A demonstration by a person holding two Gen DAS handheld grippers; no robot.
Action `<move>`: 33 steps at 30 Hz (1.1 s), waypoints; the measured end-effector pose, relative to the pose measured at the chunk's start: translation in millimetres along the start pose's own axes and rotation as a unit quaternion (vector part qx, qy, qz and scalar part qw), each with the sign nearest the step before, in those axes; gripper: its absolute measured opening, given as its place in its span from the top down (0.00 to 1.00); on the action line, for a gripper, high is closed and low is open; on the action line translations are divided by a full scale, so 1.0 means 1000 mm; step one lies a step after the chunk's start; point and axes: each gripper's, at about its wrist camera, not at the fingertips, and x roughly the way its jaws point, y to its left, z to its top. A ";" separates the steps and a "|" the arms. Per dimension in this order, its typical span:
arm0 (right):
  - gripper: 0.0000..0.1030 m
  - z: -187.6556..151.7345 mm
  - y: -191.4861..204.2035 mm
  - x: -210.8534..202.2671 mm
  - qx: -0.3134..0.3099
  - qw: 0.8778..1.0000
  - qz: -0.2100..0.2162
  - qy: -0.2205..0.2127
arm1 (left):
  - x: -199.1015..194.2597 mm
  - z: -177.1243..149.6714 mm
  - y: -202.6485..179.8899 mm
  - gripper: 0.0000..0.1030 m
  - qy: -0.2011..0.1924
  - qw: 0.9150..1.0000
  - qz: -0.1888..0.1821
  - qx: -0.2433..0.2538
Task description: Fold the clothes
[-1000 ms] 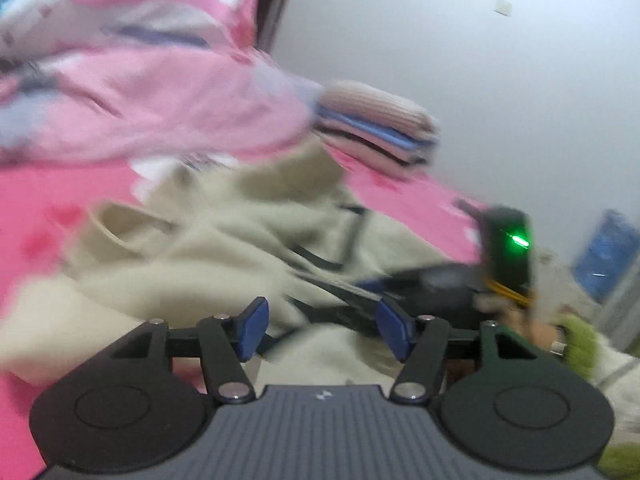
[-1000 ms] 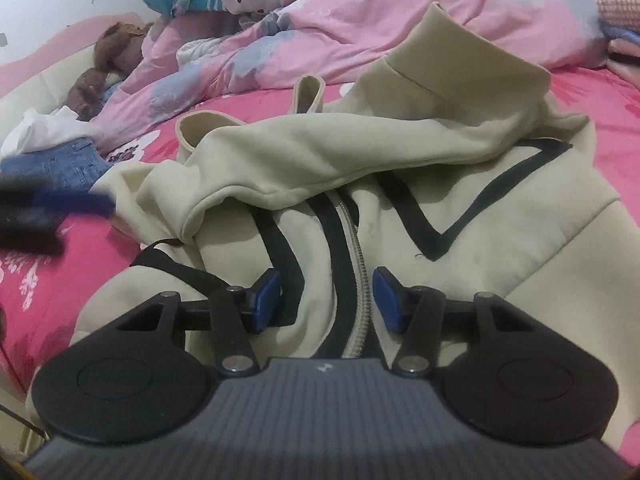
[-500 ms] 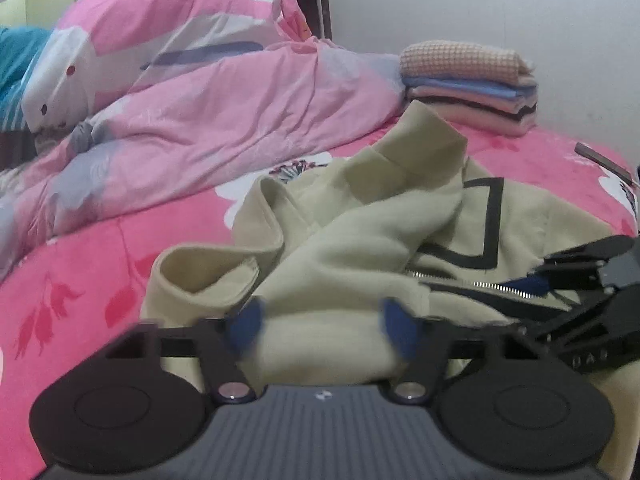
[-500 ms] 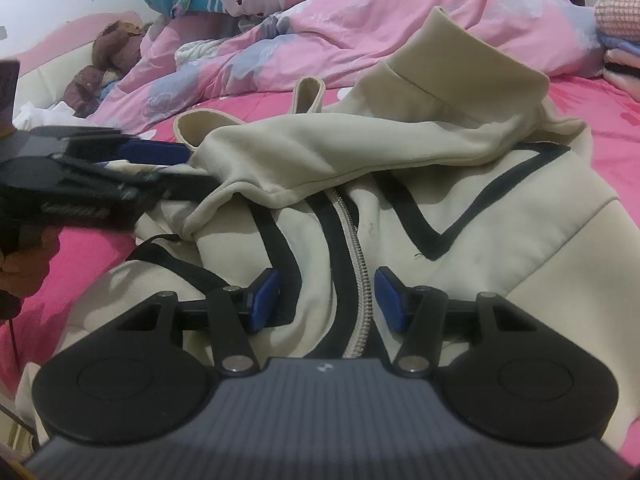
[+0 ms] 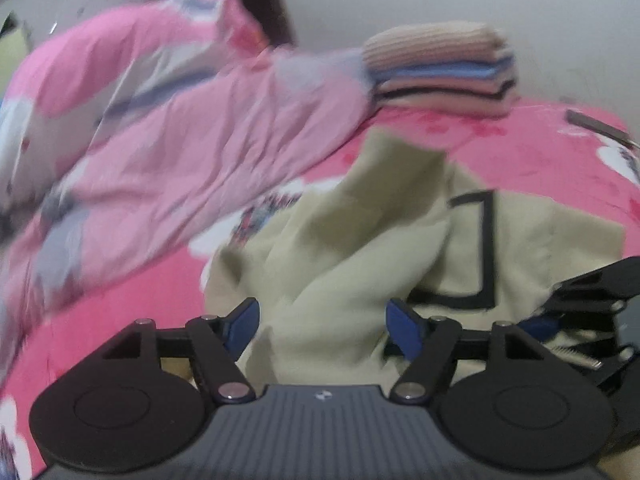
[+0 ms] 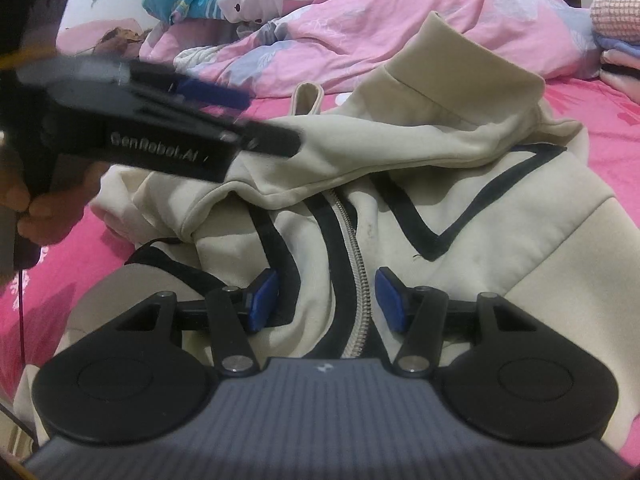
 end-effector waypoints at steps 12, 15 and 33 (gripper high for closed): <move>0.47 -0.001 0.000 0.000 0.000 1.000 -0.001 -0.003 | 0.046 0.018 -0.016 0.77 0.036 0.999 0.007 0.011; 0.46 -0.001 -0.001 -0.001 0.003 1.000 0.001 -0.004 | 0.021 0.019 0.009 0.83 0.016 0.999 0.000 -0.049; 0.46 0.001 0.000 0.000 0.005 1.000 0.000 -0.005 | -0.116 -0.015 0.108 0.68 -0.040 0.980 0.040 -0.193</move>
